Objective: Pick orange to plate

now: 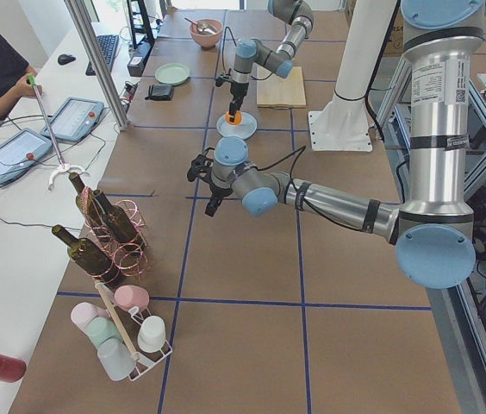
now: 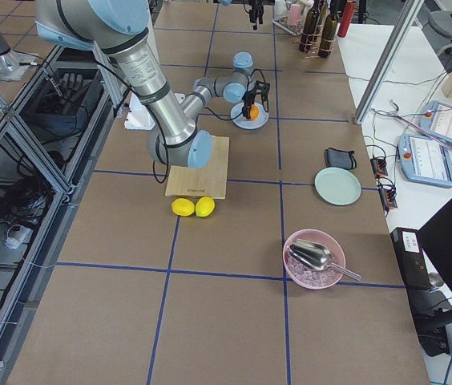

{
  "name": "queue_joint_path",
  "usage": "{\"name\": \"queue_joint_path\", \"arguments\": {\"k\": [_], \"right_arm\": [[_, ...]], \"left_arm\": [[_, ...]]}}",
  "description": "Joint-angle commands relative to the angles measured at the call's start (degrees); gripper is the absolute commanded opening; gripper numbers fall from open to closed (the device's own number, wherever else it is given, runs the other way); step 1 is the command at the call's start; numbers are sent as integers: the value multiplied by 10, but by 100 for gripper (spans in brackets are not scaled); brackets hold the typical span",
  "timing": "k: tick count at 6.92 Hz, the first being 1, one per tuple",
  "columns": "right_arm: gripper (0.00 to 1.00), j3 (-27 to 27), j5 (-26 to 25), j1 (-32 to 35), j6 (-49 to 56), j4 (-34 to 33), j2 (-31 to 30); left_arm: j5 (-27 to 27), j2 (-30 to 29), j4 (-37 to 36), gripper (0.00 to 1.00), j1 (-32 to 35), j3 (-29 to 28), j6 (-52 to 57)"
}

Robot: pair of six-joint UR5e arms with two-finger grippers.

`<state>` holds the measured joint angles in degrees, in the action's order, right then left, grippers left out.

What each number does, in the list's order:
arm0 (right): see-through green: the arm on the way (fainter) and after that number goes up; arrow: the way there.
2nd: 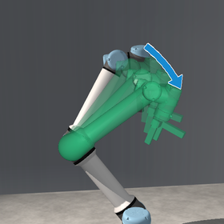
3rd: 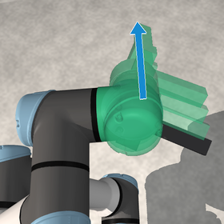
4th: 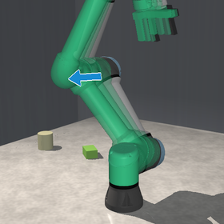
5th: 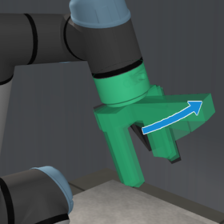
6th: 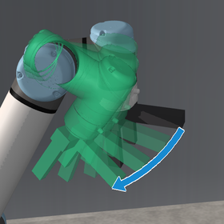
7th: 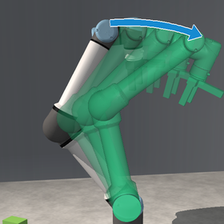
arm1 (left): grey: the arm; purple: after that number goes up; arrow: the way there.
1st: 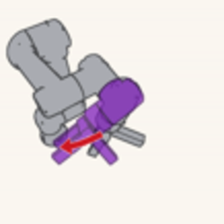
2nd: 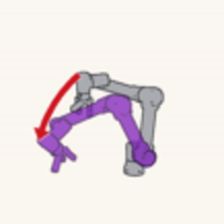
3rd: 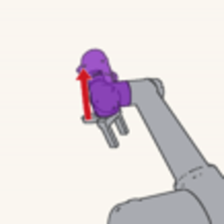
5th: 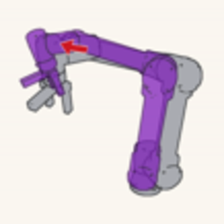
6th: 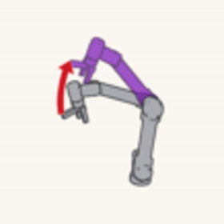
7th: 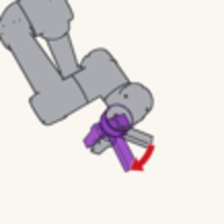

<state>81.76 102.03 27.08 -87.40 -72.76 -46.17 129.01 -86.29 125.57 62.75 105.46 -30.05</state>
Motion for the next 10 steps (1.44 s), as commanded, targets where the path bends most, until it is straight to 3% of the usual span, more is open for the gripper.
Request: {"name": "queue_joint_path", "arguments": {"k": [1,3,4,6,7,9,10], "right_arm": [[99,2,2,-3,-1,-9,1],[100,29,23,9,6,-23,-4],[100,92,64,40,7,-61,-25],[100,278,181,160,89,-132,-148],[100,306,233,235,199,-136,-229],[100,310,258,353,497,-138,-374],[100,289,273,418,622,-146,-414]], "left_arm": [[1,0,0,100,0,0,0],[2,0,0,100,0,0,0],[1,2,0,100,1,1,0],[2,4,-2,100,15,0,8],[3,4,-8,100,27,-4,36],[3,0,-93,100,87,-4,159],[3,-5,-146,100,125,-4,223]]}}
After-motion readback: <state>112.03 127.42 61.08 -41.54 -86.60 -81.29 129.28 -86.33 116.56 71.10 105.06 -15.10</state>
